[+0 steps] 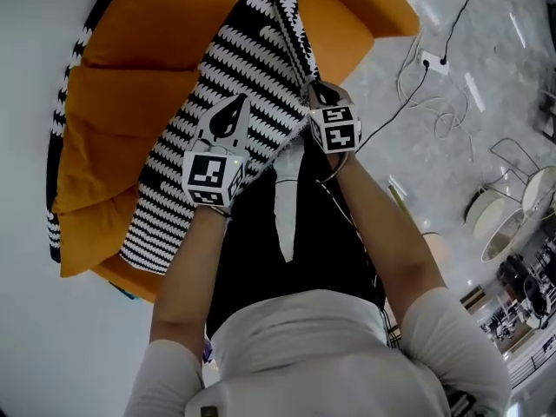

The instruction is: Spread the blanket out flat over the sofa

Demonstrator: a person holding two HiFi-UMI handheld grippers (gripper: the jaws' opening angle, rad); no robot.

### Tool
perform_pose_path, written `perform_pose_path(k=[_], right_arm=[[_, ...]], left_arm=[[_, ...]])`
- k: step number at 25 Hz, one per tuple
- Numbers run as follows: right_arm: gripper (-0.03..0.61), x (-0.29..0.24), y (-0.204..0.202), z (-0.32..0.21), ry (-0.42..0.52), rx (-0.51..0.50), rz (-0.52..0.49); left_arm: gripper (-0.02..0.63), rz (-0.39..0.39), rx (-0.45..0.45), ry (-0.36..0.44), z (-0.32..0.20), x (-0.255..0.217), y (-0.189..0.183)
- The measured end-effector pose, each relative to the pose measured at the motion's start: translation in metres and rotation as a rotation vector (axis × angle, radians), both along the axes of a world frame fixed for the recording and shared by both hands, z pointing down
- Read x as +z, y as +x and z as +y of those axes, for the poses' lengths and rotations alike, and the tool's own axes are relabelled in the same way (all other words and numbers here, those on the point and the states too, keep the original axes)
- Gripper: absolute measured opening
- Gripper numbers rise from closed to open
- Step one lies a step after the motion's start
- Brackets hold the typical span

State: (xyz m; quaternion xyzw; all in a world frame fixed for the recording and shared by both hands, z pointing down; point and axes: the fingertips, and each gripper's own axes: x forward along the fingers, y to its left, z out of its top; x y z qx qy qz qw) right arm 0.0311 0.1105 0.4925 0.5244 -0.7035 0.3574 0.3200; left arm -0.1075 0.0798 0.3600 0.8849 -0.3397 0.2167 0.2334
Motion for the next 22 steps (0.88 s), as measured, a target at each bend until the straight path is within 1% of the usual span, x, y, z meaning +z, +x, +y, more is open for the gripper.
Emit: perform_pose_path(k=[4,8,12,17,22], right_arm=[[0.035,-0.01,0.058,-0.006,0.019,0.025,-0.013],[0.035,-0.018,0.106,-0.016,0.039,0.054,-0.016],[0.035,-0.017,0.164,-0.028,0.029,0.091,-0.01],[0.035,0.001,0.227,-0.042,0.009,0.119,-0.004],[0.035,0.039,0.274,-0.046,-0.04,0.122,0.013]], left_arm=[[0.009,0.009,0.021,-0.019,-0.002,-0.004,0.059],[0.009,-0.015,0.079,-0.034,-0.006,0.003,0.106],[0.009,-0.035,0.117,-0.04,-0.027,0.004,0.152],[0.009,-0.063,0.142,-0.047,-0.059,0.016,0.203],[0.009,-0.097,0.155,-0.058,-0.078,0.027,0.236]])
